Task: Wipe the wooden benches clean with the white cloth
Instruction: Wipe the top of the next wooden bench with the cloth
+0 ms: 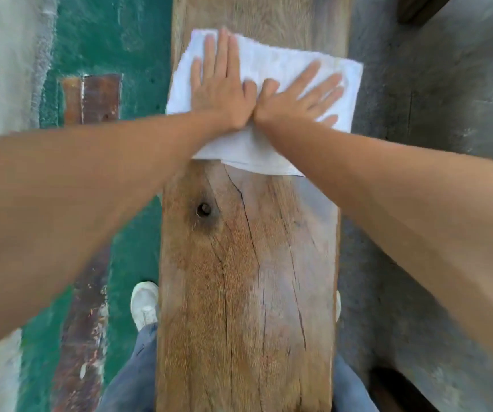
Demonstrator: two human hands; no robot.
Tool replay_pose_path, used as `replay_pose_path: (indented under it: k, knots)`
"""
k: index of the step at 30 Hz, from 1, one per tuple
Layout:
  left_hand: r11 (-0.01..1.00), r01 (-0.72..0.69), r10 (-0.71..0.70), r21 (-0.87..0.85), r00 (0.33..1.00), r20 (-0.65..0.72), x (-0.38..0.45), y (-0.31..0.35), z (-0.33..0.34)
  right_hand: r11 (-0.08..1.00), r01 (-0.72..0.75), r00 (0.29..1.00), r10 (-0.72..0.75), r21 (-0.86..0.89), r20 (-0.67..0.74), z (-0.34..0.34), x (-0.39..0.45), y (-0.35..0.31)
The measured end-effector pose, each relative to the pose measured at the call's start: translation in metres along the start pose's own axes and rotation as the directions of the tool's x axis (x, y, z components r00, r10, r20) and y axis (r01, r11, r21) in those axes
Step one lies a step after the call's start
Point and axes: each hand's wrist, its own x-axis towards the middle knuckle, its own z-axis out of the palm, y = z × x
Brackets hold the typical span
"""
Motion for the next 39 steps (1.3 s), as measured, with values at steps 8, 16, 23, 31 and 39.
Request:
replay_pose_path:
  k: [8,16,23,31,39]
  knots:
    - [0.996,0.011,0.005,0.093,0.987,-0.162,-0.161,-0.01,0.054,0.901,0.379,0.924,-0.38,-0.212,0.037,-0.01,-0.101,0.116]
    - [0.984,-0.084,0.074,0.157,0.995,0.065,-0.358,-0.031,0.109,0.928,0.285,0.956,-0.258,-0.24,0.137,-0.018,-0.267,0.251]
    - [0.967,-0.211,0.203,0.14,0.977,0.07,-0.269,-0.04,0.072,0.936,0.282,0.959,-0.277,-0.211,0.053,-0.013,-0.215,0.196]
    - [0.989,-0.103,0.105,0.111,0.994,-0.011,0.017,-0.007,0.0,0.936,0.345,0.938,-0.34,-0.069,0.072,-0.006,0.027,0.011]
    - [0.994,-0.031,0.045,0.108,0.99,-0.136,-0.106,-0.001,0.037,0.845,0.491,0.868,-0.494,-0.212,0.039,-0.016,-0.049,0.083]
